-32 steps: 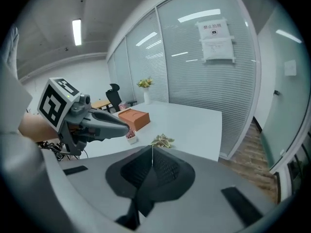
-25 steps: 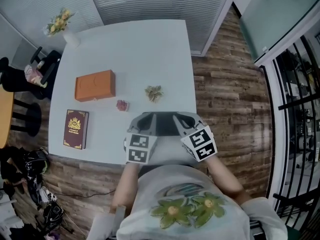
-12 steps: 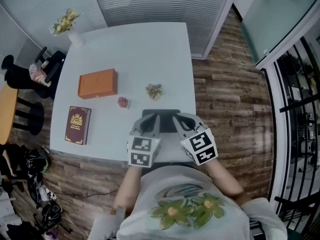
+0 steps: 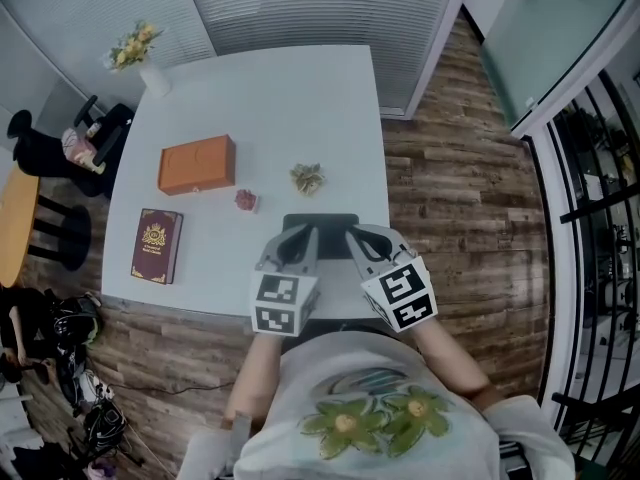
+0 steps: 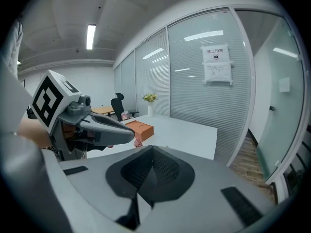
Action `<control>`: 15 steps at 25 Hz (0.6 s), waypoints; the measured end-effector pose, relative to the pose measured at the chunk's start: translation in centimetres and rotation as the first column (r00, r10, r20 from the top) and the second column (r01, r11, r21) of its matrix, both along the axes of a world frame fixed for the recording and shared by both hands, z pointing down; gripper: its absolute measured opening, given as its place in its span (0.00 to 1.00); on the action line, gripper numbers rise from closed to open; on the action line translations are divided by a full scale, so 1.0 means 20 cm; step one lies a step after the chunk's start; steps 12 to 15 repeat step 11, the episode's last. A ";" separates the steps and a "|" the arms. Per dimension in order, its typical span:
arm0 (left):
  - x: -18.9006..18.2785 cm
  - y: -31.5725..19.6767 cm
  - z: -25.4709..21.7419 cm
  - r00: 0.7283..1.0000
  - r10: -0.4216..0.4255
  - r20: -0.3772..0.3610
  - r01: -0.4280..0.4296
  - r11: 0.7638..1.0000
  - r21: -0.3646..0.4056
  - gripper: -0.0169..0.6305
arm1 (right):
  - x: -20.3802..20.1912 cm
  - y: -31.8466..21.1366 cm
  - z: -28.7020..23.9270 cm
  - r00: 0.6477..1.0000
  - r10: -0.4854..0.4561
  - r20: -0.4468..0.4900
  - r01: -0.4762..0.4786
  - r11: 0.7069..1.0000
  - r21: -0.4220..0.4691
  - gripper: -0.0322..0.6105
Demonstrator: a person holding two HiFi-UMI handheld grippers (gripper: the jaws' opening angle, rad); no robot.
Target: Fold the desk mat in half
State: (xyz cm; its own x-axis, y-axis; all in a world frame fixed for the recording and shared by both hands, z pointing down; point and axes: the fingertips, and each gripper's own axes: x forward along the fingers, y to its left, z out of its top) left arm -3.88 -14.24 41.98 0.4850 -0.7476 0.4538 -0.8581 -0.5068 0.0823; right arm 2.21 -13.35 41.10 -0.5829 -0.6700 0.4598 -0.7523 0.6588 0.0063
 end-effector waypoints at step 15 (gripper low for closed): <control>0.03 0.10 -0.02 1.000 0.008 0.006 -0.008 1.000 0.021 0.03 | 0.04 0.10 -0.02 1.000 -0.001 0.003 0.001 1.000 0.007 0.08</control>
